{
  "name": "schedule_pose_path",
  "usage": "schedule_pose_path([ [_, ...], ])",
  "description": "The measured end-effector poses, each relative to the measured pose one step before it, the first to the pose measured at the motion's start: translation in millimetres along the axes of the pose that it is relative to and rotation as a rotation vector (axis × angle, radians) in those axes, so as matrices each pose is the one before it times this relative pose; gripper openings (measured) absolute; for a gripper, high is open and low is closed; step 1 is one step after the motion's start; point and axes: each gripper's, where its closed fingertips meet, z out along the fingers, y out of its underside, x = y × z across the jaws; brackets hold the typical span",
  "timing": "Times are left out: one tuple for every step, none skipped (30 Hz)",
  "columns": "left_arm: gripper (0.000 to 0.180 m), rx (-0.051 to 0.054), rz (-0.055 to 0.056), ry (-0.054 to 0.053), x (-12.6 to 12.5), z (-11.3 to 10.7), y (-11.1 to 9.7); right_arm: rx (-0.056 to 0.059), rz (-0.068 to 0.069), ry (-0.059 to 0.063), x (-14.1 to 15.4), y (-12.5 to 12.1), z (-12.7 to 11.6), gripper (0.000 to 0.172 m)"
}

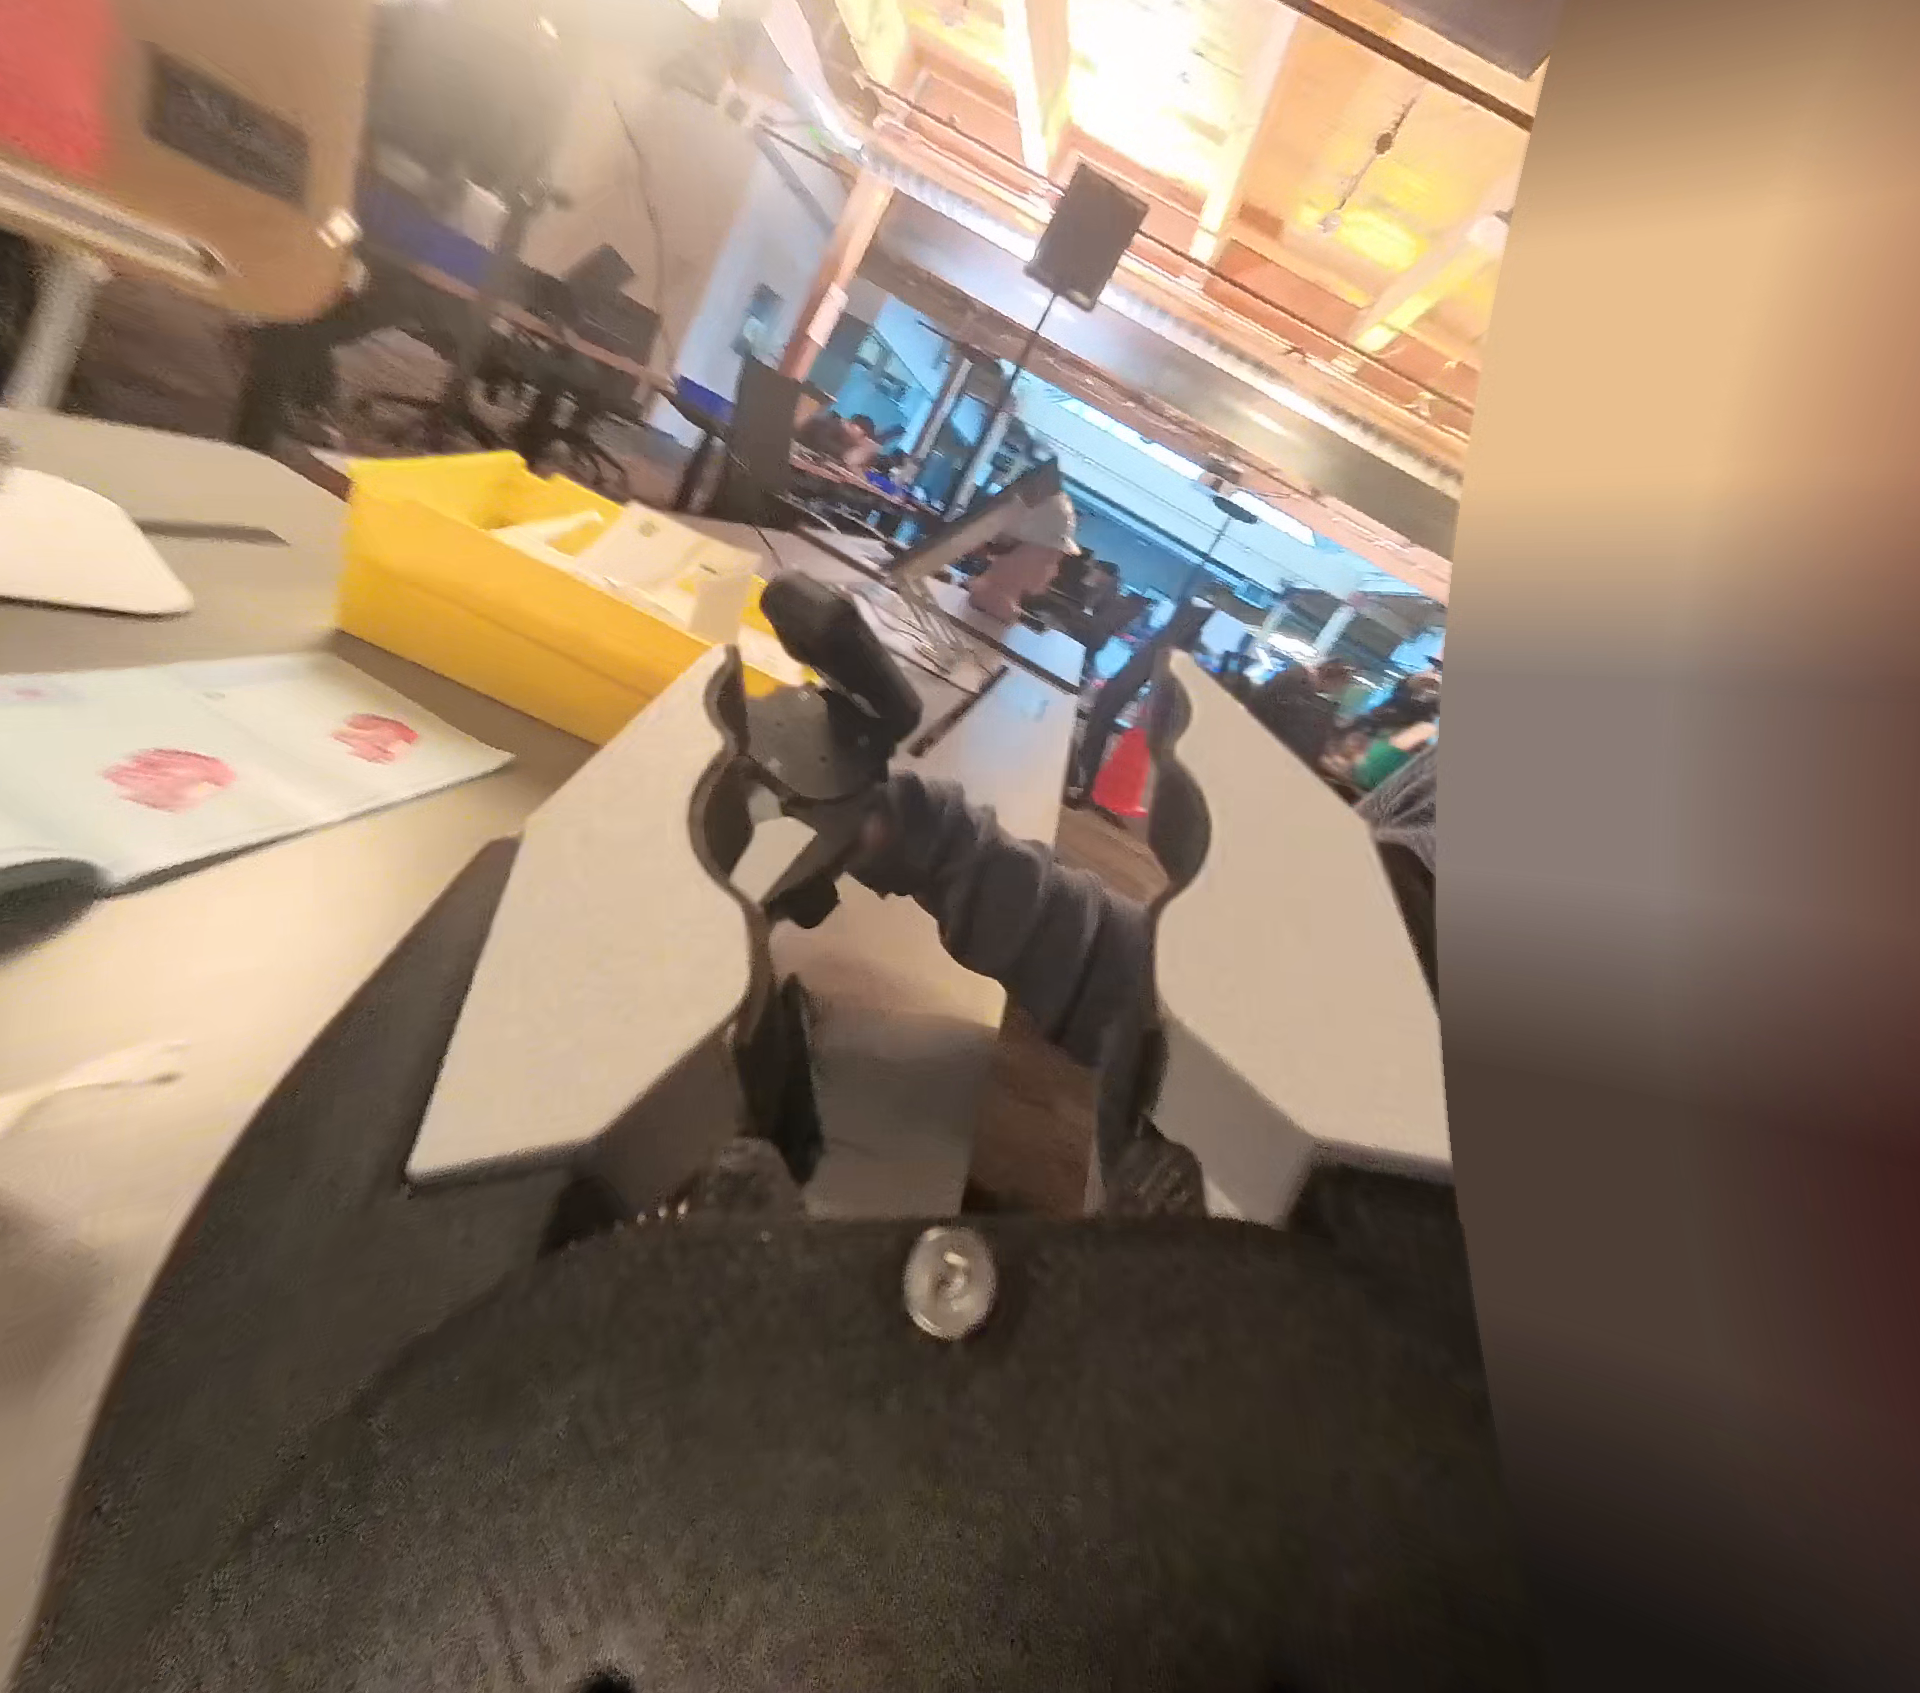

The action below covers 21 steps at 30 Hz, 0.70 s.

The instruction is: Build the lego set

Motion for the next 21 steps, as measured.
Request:
schedule_pose_path([
  [0.068, 0.0249, 0.0311, -0.0214, 5.76, -11.87, -11.26, 0.0148, 0.0064, -0.0088, -1.37, -1.63, -0.22, 0.074],
  [0.058, 0.0529, 0.0526, -0.0275, 5.99, -13.80, -15.14, 0.0264, 0.0052, -0.0068, -1.53, -3.66, -1.10, 0.082],
  [0.057, 0.0701, 0.0788, -0.0533, 2.53, -15.42, -18.34, 0.0409, 0.0022, 0.0012, -0.93, -5.73, -2.66, 0.089],
  [0.054, 0.0624, 0.0889, -0.0789, -2.87, -16.83, -18.97, 0.0526, 0.0022, 0.0089, 0.18, -7.37, -4.02, 0.093],
  [0.052, 0.0508, 0.0863, -0.0940, -8.22, -17.13, -18.73, 0.0622, 0.0010, 0.0197, 1.72, -8.75, -5.23, 0.097],
  [0.052, 0.0413, 0.0783, -0.1025, -13.23, -16.93, -17.92, 0.0764, -0.0096, 0.0321, 3.16, -10.98, -6.22, 0.098],
  [0.052, 0.0300, 0.0703, -0.1124, -18.38, -15.77, -15.90, 0.0936, -0.0221, 0.0482, 4.76, -13.30, -7.09, 0.098],
  [0.052, 0.0155, 0.0622, -0.1150, -22.20, -13.58, -12.57, 0.1025, -0.0301, 0.0623, 6.26, -14.42, -7.33, 0.094],
  [0.052, 0.0002, 0.0511, -0.1032, -23.04, -10.29, -8.88, 0.1023, -0.0365, 0.0652, 6.25, -14.21, -6.98, 0.087],
  [0.052, -0.0166, 0.0378, -0.0794, -20.91, -6.42, -4.48, 0.0939, -0.0412, 0.0783, 7.92, -12.81, -6.22, 0.082],
  [0.052, -0.0271, 0.0266, -0.0549, -17.78, -2.68, -0.76, 0.0803, -0.0471, 0.0913, 9.78, -10.28, -5.56, 0.075],
  [0.052, -0.0370, 0.0201, -0.0381, -15.23, 0.95, 2.62, 0.0675, -0.0482, 0.0932, 9.97, -7.47, -5.12, 0.065],
  [0.052, -0.0449, 0.0180, -0.0303, -13.63, 3.87, 5.10, 0.0431, -0.0451, 0.1171, 13.70, -2.89, -5.48, 0.042],
  [0.051, -0.0479, 0.0132, -0.0117, -10.41, 6.63, 6.15, 0.0176, -0.0413, 0.1534, 19.25, 2.46, -5.27, 0.017],
  [0.048, -0.0532, -0.0014, 0.0111, -6.75, 8.86, 6.80, -0.0086, -0.0458, 0.1361, 16.86, 6.81, -3.97, 0.005],
  [0.045, -0.0508, -0.0131, 0.0283, -4.61, 10.24, 5.93, -0.0341, -0.0521, 0.0651, 7.29, 8.76, -1.15, 0.000],
  [0.045, -0.0472, -0.0215, 0.0334, -3.91, 11.10, 4.57, -0.0461, -0.0435, 0.0169, 1.16, 7.46, 0.81, 0.000],
  [0.044, -0.0429, -0.0164, 0.0291, -4.35, 11.37, 3.23, -0.0265, -0.0260, 0.0154, 1.01, 4.39, 0.75, 0.000],
  [0.043, -0.0488, -0.0026, 0.0191, -5.51, 11.80, 3.54, -0.0035, -0.0141, 0.0027, -1.06, 2.31, 0.45, 0.000],
  [0.043, -0.0621, 0.0093, 0.0062, -6.68, 12.24, 5.00, -0.0027, -0.0063, -0.0124, -2.71, 1.62, 0.50, 0.000],
  [0.042, -0.0703, 0.0186, 0.0036, -6.23, 12.45, 5.78, -0.0067, -0.0036, -0.0035, -1.15, 1.52, 0.80, 0.000],
])
